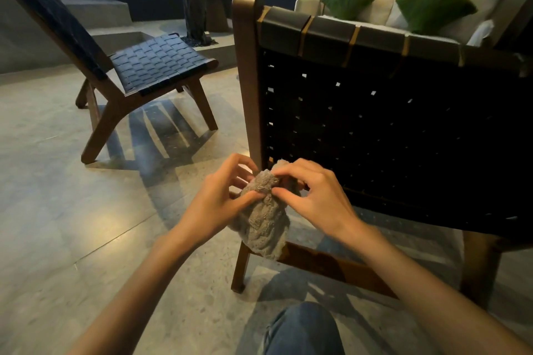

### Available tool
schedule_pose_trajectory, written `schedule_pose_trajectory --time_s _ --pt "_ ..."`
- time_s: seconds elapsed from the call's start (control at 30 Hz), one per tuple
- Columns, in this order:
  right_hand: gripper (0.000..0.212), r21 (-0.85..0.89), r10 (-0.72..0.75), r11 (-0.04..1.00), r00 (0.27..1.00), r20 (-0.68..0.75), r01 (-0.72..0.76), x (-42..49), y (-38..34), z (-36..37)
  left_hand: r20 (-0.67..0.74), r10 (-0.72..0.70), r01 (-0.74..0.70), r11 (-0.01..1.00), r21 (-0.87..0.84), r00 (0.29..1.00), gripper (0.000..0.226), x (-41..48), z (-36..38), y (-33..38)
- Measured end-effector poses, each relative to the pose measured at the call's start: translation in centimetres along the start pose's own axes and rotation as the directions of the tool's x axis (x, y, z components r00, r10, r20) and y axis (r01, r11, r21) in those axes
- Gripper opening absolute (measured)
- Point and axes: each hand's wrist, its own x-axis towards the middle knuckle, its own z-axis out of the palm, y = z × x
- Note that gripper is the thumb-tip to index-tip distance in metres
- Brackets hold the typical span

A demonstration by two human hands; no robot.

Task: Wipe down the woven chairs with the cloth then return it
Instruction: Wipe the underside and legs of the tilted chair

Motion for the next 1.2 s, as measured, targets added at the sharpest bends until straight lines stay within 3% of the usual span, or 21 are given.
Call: schedule_pose_trajectory --time_s 0.1,0.23,0.4,0.47,0.53,0.6,0.7,0.83,0.93,1.0,1.1,1.2 --pt "0.017 0.207 0.057 0.977 0.998 0.008 -0.057 0.4 -0.7 -0.3 -0.005 0.006 -0.006 0.999 0.053 1.0 0.037 -0.3 0.2 0.4" --pt "0.006 0.248 0.062 0.967 0.998 -0.022 -0.054 0.4 -1.3 -0.8 0.036 -0.005 0.002 0.996 0.089 0.999 0.053 -0.8 0.9 0.4" --pt "0.005 0.453 0.16 0.883 0.986 -0.054 -0.119 0.7 -1.6 -1.9 0.058 0.007 -0.017 0.985 0.173 0.998 0.066 -1.2 1.3 -0.2" --pt "0.003 0.424 0.137 0.898 0.99 -0.014 -0.119 1.1 -1.7 -2.4 0.041 0.05 -0.059 0.964 0.259 0.998 0.065 -1.3 1.4 -0.1" --pt "0.003 0.336 0.1 0.938 0.995 -0.024 -0.086 1.4 -1.9 -2.8 0.031 0.067 -0.073 0.954 0.291 0.997 0.045 -1.2 1.4 0.2" --pt "0.004 0.235 0.093 0.97 0.989 -0.111 -0.065 1.5 -1.6 -3.0 0.05 0.008 -0.019 0.976 0.217 0.999 0.026 -1.1 1.2 0.4" --pt "0.007 0.113 0.145 0.985 0.98 -0.133 -0.131 1.3 -1.2 -2.8 0.059 -0.039 0.024 0.97 0.242 0.997 0.021 -1.2 0.8 0.2" --pt "0.008 -0.095 0.116 0.987 0.987 -0.115 -0.127 0.7 -0.3 -2.0 -0.114 0.005 0.028 0.958 0.284 0.993 0.013 -1.0 -0.9 -0.3" --pt "0.01 0.159 0.242 0.957 0.97 0.015 -0.242 1.0 -0.5 -1.6 -0.178 -0.082 0.091 0.995 0.045 0.981 0.012 -0.2 -2.5 0.1" --pt "0.009 0.223 0.232 0.947 0.972 0.017 -0.23 1.5 -0.9 -1.3 -0.221 -0.092 0.089 0.996 -0.026 0.971 0.016 0.7 -3.2 0.4" --pt "0.004 0.342 0.241 0.919 0.966 -0.09 -0.197 3.0 -2.3 -1.2 -0.342 -0.079 0.082 0.997 -0.008 0.936 0.017 2.4 -4.2 0.9" --pt "0.013 0.478 0.308 0.866 0.909 -0.281 -0.146 4.8 -4.1 -1.1 -0.488 -0.088 0.096 0.995 -0.009 0.868 0.017 4.8 -5.2 1.9"
